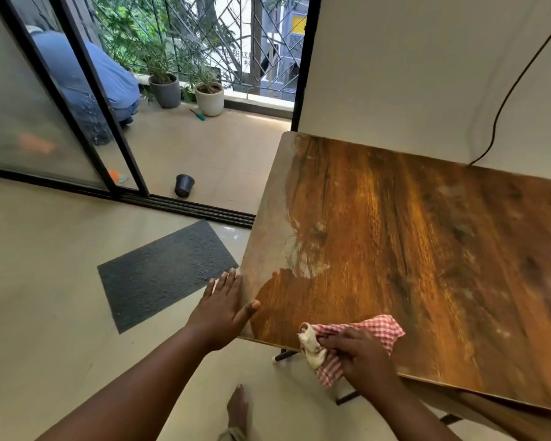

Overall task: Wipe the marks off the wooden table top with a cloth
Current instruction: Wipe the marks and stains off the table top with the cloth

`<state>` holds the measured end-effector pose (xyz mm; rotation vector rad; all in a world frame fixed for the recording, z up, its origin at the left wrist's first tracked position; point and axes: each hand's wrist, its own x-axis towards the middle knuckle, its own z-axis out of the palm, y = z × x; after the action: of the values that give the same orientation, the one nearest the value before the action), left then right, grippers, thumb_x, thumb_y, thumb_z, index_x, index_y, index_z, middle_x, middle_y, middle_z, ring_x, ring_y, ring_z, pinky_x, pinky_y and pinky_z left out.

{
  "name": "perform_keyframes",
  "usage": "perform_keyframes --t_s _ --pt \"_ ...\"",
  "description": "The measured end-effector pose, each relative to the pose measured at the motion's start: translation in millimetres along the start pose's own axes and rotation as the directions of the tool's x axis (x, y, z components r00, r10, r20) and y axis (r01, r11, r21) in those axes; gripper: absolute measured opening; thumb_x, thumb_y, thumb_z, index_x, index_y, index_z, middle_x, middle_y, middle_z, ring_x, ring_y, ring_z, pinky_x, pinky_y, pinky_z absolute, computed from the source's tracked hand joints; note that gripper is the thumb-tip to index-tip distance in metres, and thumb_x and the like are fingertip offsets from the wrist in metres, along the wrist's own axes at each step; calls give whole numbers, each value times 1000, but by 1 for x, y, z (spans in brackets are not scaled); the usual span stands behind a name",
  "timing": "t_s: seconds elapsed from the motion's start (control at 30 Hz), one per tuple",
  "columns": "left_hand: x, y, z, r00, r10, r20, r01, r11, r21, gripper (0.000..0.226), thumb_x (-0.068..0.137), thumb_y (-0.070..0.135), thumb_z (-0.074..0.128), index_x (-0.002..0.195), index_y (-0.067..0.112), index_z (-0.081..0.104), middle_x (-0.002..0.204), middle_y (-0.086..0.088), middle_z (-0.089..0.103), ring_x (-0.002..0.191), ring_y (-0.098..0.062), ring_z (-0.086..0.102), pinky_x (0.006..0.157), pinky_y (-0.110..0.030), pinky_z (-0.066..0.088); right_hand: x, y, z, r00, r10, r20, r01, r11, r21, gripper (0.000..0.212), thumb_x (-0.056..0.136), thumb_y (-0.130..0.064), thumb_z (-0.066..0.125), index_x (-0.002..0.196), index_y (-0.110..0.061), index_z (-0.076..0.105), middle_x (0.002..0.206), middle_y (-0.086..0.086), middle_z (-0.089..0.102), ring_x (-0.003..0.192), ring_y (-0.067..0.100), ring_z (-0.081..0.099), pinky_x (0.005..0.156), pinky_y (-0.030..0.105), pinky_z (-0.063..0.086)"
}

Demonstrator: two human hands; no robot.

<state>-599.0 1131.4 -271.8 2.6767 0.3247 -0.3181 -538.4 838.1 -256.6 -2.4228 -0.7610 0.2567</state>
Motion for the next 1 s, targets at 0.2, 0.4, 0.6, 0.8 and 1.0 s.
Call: perform_keyframes --t_s 0.2,0.4,0.6,0.8,1.0 --pt "-9 -19 -11 990 126 59 -133 985 114 94 77 79 -4 149 19 -14 159 -1 -14 138 -10 -28 112 -30 -24 4 -3 2 995 37 97 -35 999 -27 34 79 -5 67 102 -29 72 92 -6 69 85 22 58 70 27 43" --pt "-13 -51 -13 947 280 157 -317 892 322 135 54 104 23 143 17 -30 150 1 -36 136 -9 -38 109 -32 -30 28 -70 51 989 -82 124 82 997 3 27 78 -17 65 101 -30 72 93 -6 71 83 20 60 71 26 44" --pt "-9 -76 -27 955 244 168 -287 903 320 144 47 104 34 137 18 -38 143 4 -45 129 -7 -46 100 -27 -38 83 -132 93 990 -79 113 78 997 6 27 87 -20 56 109 -26 69 110 2 68 94 24 58 84 30 45" --pt "11 -95 -50 948 226 224 -294 890 349 148 43 104 33 142 15 -33 148 -1 -41 132 -15 -44 105 -33 -35 56 -120 76 973 -97 209 106 994 -28 25 77 -19 60 95 -27 74 97 -1 72 88 21 63 78 27 47" --pt "29 -98 -58 924 301 236 -374 840 394 140 52 101 30 141 14 -33 148 -3 -40 131 -15 -46 104 -32 -36 107 -105 68 987 127 96 -123 991 -41 29 89 -18 53 109 -35 67 110 -7 64 90 9 55 77 18 43"
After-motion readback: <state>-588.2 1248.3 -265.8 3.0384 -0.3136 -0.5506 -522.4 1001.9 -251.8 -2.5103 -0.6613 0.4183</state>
